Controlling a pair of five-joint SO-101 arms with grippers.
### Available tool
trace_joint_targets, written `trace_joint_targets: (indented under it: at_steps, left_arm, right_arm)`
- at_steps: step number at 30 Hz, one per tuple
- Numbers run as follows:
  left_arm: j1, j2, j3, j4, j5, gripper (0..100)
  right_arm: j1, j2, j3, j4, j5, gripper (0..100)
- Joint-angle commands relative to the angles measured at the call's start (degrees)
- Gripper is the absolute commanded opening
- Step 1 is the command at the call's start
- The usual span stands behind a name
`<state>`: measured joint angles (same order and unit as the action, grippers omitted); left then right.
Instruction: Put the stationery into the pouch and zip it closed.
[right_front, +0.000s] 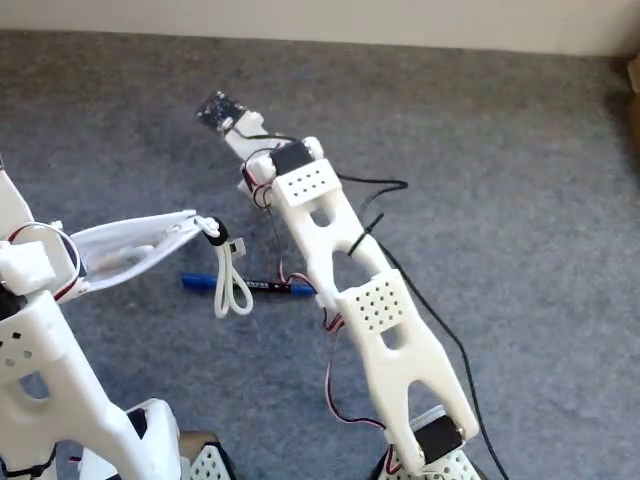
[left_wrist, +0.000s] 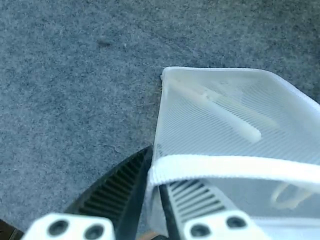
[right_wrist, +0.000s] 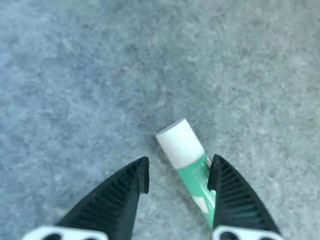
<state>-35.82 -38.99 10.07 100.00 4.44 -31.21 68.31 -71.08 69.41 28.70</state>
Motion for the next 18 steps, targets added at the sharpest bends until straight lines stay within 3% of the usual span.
trace_joint_targets:
  at_steps: [1, 6, 12, 18]
  left_arm:
    - [-0.9, -0.2, -0.3, 0.0, 0.2, 1]
    - [-0.9, -0.2, -0.3, 0.0, 0.2, 1]
    - [-0.9, -0.2, -0.2, 0.0, 0.2, 1]
    - [-0.9, -0.2, -0.2, 0.0, 0.2, 1]
  right_arm:
    - [1.5, 1.8, -0.7, -0.2, 0.7, 17.7]
    - [1.5, 4.1, -0.7, 0.1, 0.7, 17.2]
    - [1.7, 4.0, -0.7, 0.3, 0.8, 0.3]
    - [2.2, 3.6, -3.7, 9.0, 0.8, 0.8]
